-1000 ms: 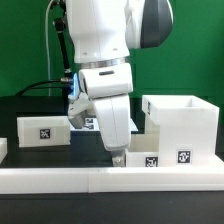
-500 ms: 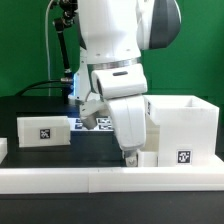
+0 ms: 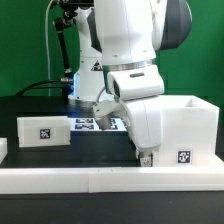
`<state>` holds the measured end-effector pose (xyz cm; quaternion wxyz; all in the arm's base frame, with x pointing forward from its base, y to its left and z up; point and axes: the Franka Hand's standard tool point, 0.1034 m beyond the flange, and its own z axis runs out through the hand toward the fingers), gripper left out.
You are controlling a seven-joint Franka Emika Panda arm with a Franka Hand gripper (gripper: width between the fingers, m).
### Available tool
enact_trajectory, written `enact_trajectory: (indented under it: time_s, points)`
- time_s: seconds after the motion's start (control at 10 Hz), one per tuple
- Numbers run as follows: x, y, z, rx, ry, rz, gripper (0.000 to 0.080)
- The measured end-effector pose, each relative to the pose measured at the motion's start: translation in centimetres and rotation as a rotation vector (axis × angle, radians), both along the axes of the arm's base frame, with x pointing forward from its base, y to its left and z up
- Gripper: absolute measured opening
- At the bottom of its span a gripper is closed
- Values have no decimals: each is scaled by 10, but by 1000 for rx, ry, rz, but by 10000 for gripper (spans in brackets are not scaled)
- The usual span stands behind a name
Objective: Assemble drawer
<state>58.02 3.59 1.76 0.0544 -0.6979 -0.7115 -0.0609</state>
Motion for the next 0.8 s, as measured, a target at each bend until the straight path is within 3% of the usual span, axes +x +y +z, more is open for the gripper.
enact_trajectory:
  time_s: [0.2, 0.5, 0.8]
  points:
    - [1, -12, 1, -4, 7, -7, 649]
    - [7, -57, 6, -14, 9, 2, 649]
    - [-11, -98, 12, -30, -4, -67, 649]
